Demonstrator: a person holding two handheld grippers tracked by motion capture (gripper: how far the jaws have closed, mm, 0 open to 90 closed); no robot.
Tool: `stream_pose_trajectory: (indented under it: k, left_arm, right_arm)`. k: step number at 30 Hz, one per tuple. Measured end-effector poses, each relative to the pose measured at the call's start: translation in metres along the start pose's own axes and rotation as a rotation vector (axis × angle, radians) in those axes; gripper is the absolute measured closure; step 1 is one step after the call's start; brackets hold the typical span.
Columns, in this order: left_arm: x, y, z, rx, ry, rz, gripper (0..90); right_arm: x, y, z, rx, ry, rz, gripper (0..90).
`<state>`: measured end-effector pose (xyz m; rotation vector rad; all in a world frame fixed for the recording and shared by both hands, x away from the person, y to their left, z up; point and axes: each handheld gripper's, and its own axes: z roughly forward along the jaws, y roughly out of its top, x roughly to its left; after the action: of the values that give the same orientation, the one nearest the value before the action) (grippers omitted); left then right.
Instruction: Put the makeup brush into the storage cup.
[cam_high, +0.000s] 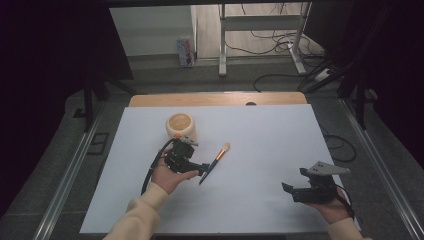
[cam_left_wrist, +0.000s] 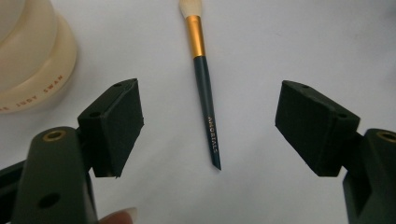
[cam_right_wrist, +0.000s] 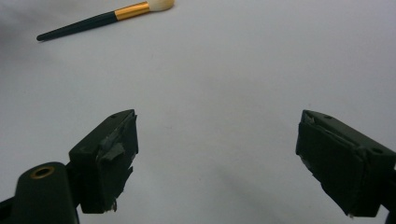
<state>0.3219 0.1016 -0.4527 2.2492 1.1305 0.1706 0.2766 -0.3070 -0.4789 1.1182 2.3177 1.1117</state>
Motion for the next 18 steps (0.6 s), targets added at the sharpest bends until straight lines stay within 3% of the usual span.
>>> stream_pose_trajectory:
  k: [18]
  left_arm:
    - [-0.004, 0.017, 0.020, 0.051, 0.000, 0.022, 23.4]
  right_arm:
    - [-0.001, 0.000, 0.000, 0.003, -0.002, -0.004, 13.1]
